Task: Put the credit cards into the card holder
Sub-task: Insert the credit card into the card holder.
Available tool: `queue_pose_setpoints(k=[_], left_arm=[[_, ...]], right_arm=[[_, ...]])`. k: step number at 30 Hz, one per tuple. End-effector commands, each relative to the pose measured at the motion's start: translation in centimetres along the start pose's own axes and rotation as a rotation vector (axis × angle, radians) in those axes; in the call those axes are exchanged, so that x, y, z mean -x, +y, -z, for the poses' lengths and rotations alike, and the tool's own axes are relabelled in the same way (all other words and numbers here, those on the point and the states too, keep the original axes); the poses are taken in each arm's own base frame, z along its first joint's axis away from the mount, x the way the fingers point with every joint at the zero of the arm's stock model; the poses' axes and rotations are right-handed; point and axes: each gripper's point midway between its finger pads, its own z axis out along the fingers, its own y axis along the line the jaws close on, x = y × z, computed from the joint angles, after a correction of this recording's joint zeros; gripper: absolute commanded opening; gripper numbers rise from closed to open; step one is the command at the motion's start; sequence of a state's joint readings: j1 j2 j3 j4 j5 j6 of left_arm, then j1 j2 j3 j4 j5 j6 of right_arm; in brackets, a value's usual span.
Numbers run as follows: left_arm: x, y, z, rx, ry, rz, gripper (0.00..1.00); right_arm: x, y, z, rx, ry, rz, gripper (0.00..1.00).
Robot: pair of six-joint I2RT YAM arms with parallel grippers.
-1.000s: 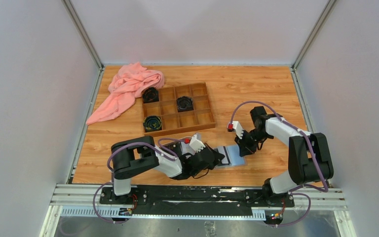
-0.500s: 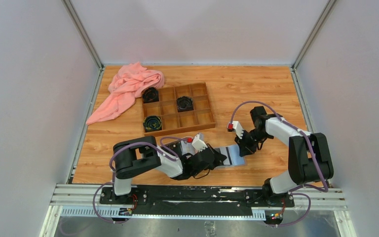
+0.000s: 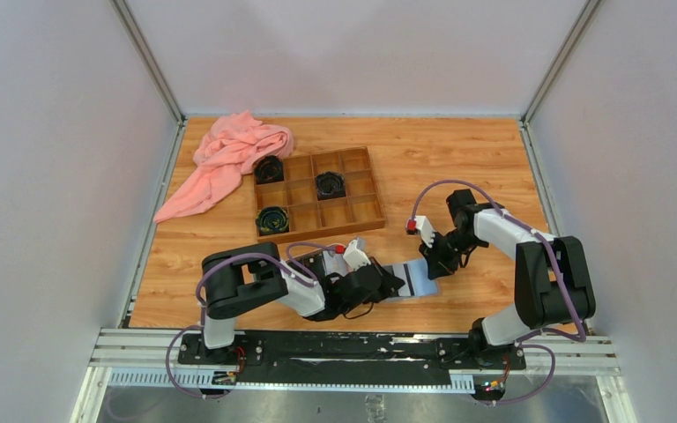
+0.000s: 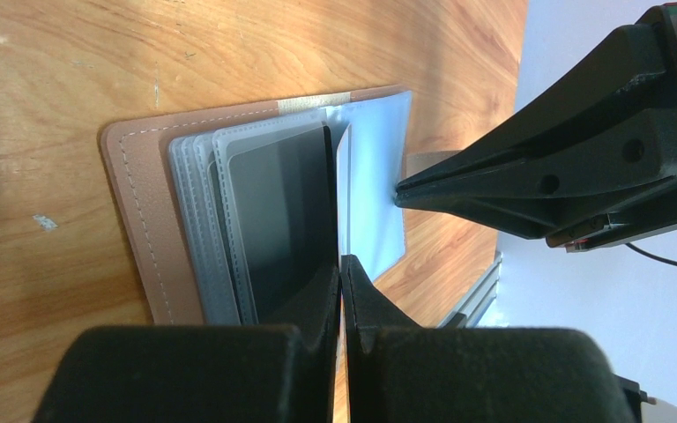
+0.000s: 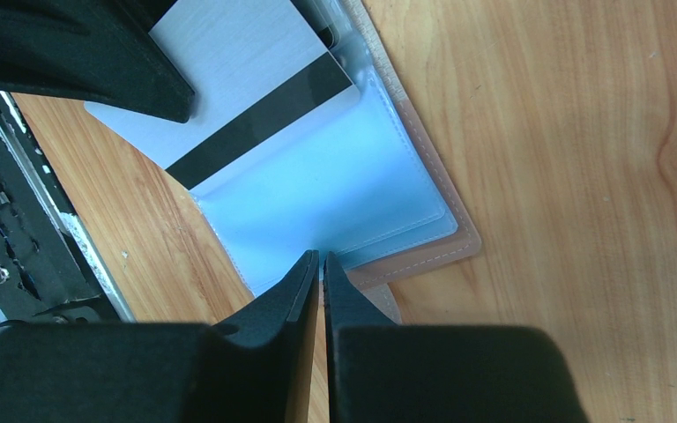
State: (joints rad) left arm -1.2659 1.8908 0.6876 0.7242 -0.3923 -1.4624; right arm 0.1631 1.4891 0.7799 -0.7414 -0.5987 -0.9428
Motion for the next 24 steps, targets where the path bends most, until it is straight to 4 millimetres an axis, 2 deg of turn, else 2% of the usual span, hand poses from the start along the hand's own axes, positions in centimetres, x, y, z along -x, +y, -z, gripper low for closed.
queue_pose_setpoints(k=[1, 24], left_arm=[[-1.0, 2.8, 0.2, 0.071, 0.056, -0.048, 0.00], [-1.2, 2.8, -1.5, 0.074, 0.098, -0.042, 0.01]], right_arm=[[-1.5, -1.5, -0.7, -0.047, 0.078, 0.028, 0.10], [-1.5, -1.4, -1.0, -0.039, 0.098, 0.034, 0.10]])
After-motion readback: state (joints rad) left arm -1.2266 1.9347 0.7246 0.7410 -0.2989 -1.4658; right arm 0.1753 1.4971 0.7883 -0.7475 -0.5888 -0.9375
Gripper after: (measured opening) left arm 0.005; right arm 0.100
